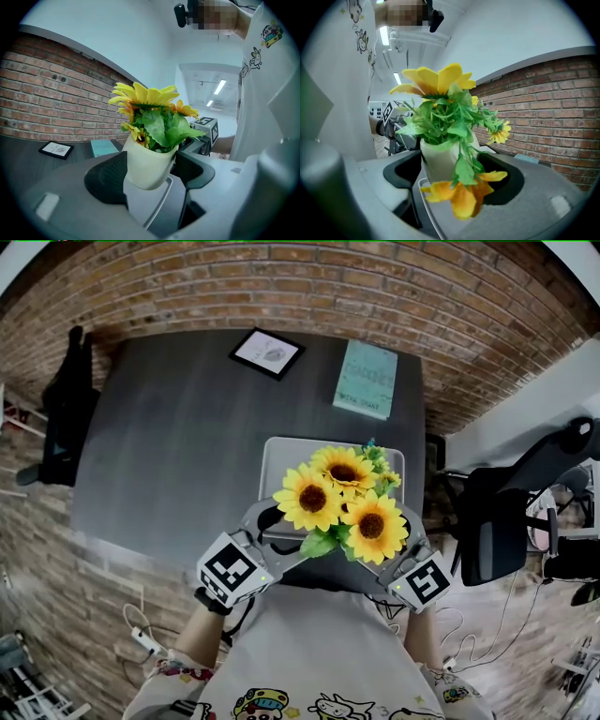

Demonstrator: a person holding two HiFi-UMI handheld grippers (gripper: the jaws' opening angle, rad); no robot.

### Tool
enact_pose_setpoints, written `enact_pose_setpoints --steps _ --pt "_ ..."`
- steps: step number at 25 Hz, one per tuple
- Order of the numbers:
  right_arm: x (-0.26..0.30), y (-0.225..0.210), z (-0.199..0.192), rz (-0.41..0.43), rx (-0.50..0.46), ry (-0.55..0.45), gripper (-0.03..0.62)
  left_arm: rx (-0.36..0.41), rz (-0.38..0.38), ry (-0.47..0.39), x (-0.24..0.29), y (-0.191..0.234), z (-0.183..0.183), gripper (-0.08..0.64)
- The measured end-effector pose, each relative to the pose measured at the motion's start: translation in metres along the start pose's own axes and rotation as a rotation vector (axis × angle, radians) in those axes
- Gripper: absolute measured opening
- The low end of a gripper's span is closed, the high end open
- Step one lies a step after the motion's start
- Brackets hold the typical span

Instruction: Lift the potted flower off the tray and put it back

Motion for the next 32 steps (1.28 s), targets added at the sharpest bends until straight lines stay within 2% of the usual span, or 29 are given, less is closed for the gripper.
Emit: enact_pose_setpoints --steps 32 --pt "0.014 -0.021 -0.002 0.017 0.005 0.006 0.393 -0.029 0.013 0.024 0.013 0.021 0.002 0.339"
Point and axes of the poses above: the fingertips, and each gripper's own axes: x forward along the fingers, y to its left, z out of its top, the point moved 9 cm from there along -x, backward along the fingers, and after that the axes turned 11 degrees about z, right-handed, at the moved point
